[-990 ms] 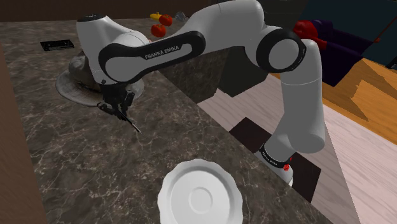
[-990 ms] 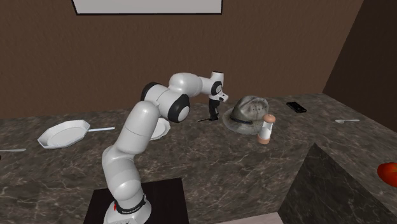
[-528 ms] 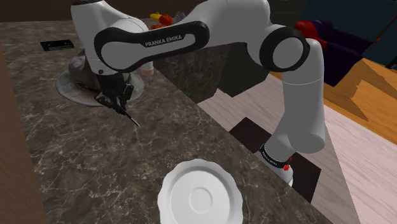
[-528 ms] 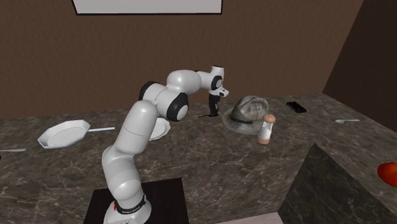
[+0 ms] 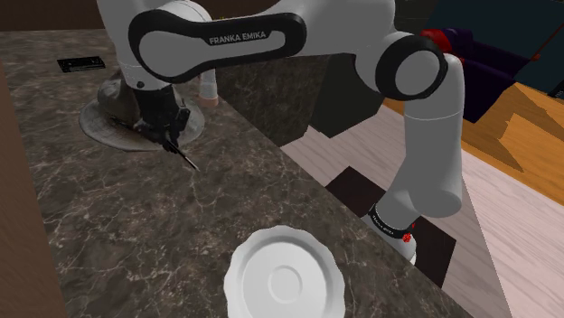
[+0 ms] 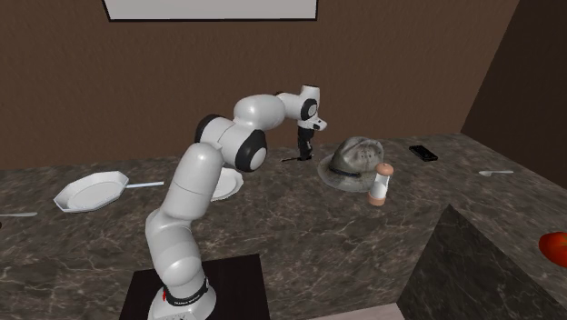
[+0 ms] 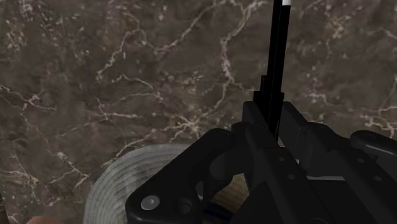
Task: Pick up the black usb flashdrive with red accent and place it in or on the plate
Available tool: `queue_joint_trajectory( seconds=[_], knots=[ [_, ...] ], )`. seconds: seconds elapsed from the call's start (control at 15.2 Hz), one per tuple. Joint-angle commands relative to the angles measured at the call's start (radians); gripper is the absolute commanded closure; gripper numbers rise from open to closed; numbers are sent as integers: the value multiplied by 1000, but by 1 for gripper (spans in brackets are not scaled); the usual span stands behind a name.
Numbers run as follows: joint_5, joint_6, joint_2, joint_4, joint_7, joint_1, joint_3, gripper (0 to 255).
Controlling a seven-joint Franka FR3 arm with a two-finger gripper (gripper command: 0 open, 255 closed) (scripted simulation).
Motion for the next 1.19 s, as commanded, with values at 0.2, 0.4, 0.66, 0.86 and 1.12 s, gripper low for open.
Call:
queue_joint_trajectory(
  seconds=[0.2,0.4,0.66,0.86,1.12],
  knots=[
    [51,84,-174,-253,43,-17,36,255],
    [89,129,-275,-391,67,-19,59,255],
    [145,174,-400,-549,95,-12,88,255],
    [190,198,-488,-650,116,1,111,255],
    [256,218,-601,-767,144,30,140,255]
  ],
)
